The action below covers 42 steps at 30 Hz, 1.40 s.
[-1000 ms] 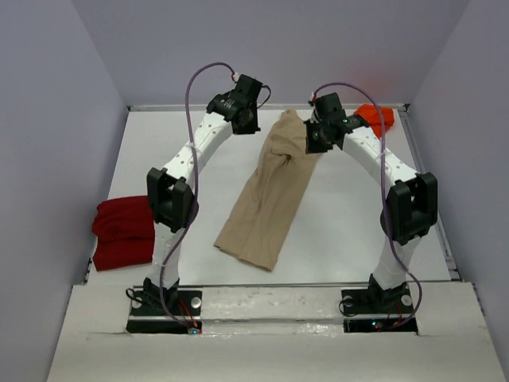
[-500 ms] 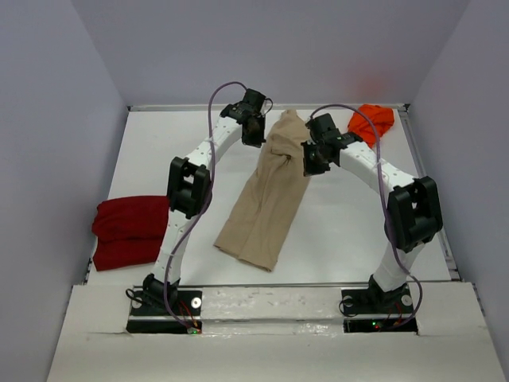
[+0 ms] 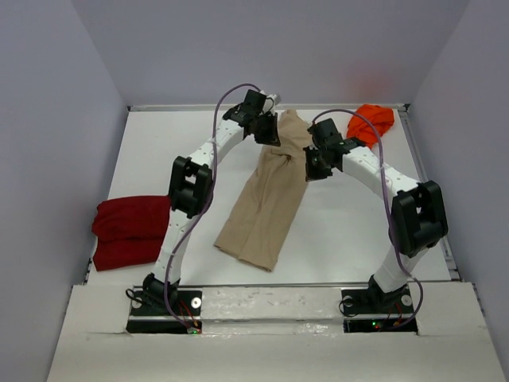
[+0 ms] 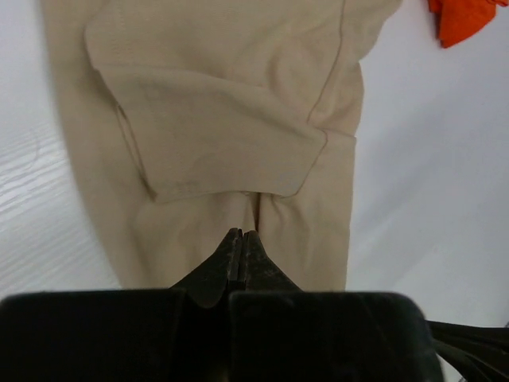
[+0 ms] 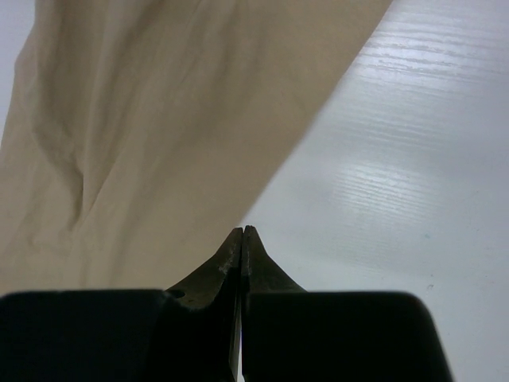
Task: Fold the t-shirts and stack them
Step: Rotate the tshirt 90 degrees
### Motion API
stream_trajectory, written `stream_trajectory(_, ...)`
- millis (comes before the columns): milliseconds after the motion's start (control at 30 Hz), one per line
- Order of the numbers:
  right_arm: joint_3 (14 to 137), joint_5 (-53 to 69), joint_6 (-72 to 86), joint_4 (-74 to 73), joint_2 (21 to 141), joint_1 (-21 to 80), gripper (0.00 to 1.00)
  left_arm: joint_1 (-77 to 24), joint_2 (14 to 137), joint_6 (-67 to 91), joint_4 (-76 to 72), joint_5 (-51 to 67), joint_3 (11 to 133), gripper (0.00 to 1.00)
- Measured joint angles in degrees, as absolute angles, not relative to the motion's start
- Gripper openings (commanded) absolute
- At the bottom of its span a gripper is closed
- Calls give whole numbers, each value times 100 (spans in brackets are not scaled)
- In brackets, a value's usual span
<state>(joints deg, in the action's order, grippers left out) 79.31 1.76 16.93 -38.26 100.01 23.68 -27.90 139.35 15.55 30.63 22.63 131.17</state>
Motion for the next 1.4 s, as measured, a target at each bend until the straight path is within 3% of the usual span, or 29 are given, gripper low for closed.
stream_trajectory(400,7682,36,1697,-3859,9351,2368,0,-2853,14720,1647,2567,3487,13404,2)
stream_trajectory(867,7312,-220,1782,-4056,7970,2368,0,-2711,15246,2775,2768,2991,13629,0)
stream_trajectory(1400,7312,-148,1822,-4069,8696,2368,0,-2351,14044,3111,2370,2198,11664,0)
